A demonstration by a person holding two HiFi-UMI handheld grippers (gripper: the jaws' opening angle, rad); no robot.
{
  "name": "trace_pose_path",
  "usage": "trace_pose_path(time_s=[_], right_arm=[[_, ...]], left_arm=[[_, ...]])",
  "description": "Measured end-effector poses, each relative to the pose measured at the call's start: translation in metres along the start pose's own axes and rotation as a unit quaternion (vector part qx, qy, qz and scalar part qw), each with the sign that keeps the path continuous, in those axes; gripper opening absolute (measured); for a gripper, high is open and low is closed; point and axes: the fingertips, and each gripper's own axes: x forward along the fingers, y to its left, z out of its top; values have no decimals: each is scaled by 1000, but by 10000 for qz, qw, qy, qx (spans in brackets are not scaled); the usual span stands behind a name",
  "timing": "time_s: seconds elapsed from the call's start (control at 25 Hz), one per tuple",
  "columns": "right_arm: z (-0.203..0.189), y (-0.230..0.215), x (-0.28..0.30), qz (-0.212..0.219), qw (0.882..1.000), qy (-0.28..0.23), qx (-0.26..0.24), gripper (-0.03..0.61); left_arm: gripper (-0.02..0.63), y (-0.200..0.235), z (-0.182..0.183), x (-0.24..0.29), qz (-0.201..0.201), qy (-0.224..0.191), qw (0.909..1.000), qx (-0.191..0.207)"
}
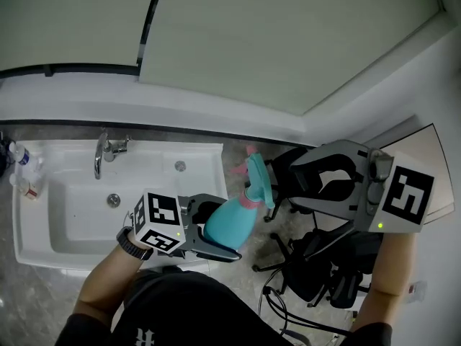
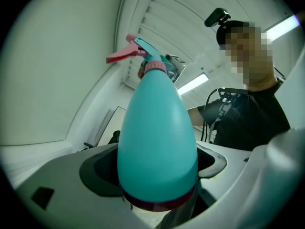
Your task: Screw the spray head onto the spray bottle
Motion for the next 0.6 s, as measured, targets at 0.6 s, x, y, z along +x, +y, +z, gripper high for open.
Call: trace_pose_path(time_s=[0.6], right_arm=[[-2,36,25,3,9812,682,-1805,133]], left_arm=[[426,14,-39,0,778,1245,9881,456]])
